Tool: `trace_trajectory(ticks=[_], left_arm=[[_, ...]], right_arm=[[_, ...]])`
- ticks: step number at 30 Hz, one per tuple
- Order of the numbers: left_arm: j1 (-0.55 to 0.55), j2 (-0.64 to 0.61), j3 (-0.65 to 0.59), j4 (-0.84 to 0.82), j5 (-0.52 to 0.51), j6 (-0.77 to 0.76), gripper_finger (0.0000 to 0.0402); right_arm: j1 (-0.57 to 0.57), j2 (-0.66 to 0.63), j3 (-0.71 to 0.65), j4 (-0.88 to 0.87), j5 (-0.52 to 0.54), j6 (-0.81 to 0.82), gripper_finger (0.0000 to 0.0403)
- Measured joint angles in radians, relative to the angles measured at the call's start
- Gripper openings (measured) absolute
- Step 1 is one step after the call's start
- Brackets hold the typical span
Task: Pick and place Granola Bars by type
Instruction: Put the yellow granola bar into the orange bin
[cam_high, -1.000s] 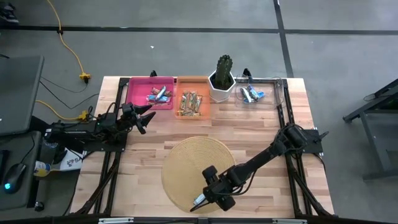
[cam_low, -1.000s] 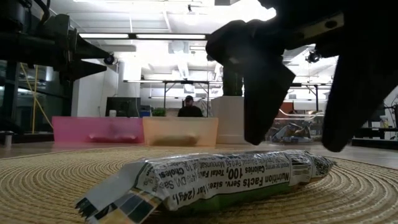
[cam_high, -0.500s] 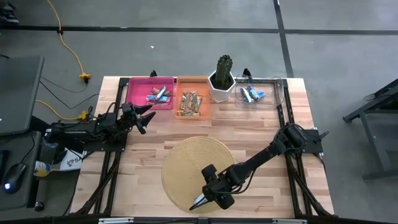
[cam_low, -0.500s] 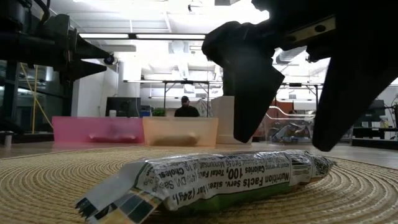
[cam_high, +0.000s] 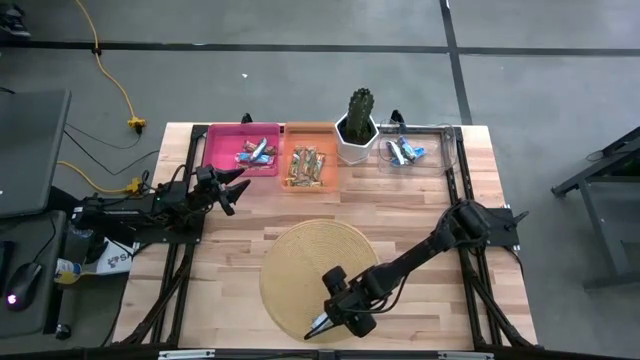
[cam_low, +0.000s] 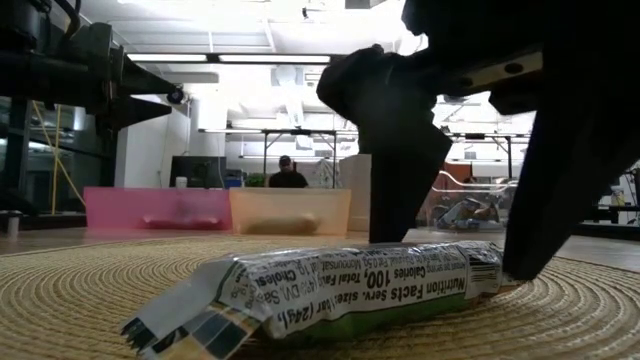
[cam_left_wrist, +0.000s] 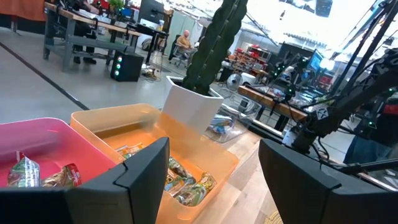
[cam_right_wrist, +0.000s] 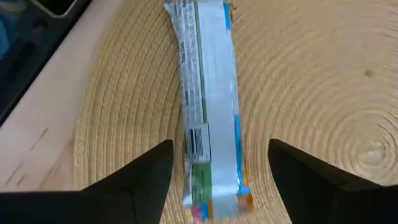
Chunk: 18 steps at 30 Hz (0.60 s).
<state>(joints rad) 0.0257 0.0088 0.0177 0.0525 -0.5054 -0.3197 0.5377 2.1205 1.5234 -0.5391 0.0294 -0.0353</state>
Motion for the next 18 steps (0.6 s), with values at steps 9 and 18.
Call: trace_trajectory(ticks=[9, 18], left_arm=[[0.000, 0.000, 0.000, 0.000, 0.000, 0.000, 0.0245], [0.000, 0.000, 0.000, 0.000, 0.000, 0.000, 0.0245]], right_arm=[[0.000, 0.020, 0.000, 0.031, -0.013, 0.008, 0.0248], [0.000, 0.051, 0.003, 0.040, -0.038, 0.032, 0.0248]])
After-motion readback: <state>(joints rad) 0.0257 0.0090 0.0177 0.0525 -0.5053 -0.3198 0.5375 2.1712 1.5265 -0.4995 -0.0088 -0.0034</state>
